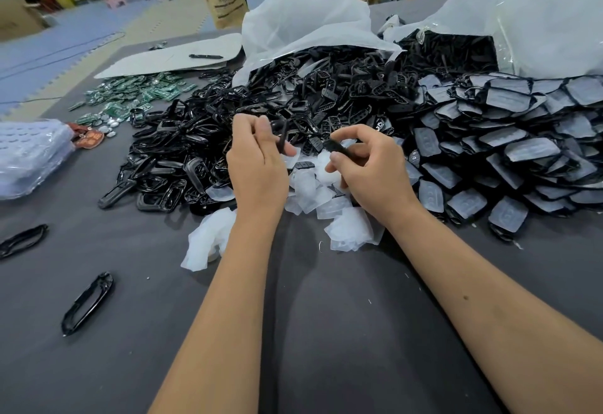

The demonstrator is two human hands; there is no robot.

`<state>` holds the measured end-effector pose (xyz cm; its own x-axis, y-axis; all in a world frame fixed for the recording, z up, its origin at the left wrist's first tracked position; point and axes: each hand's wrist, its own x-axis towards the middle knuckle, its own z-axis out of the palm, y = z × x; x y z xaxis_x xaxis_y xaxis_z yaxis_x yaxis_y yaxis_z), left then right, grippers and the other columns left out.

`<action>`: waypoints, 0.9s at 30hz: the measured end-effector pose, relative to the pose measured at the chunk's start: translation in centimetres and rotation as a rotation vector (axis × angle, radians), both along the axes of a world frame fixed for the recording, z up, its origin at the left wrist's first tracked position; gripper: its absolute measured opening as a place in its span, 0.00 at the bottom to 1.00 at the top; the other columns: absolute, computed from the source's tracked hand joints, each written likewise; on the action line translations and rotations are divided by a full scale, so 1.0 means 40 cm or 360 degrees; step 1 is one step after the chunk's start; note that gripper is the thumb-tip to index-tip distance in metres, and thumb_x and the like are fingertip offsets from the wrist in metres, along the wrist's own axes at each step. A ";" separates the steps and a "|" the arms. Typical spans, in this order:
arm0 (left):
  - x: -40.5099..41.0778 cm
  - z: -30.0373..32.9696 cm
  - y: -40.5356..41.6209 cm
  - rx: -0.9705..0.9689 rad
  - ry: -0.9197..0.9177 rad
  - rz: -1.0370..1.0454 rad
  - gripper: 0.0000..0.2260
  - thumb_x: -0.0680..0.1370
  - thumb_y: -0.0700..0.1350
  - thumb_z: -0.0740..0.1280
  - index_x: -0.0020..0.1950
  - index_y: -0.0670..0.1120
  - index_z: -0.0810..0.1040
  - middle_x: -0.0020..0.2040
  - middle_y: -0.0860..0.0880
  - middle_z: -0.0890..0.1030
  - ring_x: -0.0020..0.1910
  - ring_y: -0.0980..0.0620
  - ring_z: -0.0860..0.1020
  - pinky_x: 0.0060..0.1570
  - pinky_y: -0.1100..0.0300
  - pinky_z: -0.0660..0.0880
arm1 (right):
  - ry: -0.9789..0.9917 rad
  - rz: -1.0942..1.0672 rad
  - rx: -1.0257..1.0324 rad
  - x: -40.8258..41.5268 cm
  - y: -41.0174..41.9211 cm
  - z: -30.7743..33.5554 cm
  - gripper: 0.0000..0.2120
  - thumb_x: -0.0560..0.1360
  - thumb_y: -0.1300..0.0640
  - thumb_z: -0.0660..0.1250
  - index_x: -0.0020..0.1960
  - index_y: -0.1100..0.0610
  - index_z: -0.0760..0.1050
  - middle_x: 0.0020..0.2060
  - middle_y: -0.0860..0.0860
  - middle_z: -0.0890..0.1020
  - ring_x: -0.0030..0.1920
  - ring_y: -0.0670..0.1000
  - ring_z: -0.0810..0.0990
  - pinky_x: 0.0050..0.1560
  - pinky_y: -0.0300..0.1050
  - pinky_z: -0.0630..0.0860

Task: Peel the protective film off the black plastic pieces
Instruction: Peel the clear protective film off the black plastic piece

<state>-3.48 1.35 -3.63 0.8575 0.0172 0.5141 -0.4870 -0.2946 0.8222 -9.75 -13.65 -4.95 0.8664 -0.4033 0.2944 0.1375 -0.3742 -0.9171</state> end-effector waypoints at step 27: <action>-0.025 -0.034 -0.041 -0.0319 0.0502 -0.0212 0.10 0.81 0.31 0.64 0.51 0.43 0.82 0.44 0.44 0.86 0.36 0.49 0.87 0.40 0.59 0.83 | -0.0167 -0.0123 -0.0062 0.004 -0.011 -0.002 0.08 0.79 0.64 0.71 0.55 0.55 0.86 0.43 0.46 0.85 0.42 0.47 0.82 0.47 0.52 0.83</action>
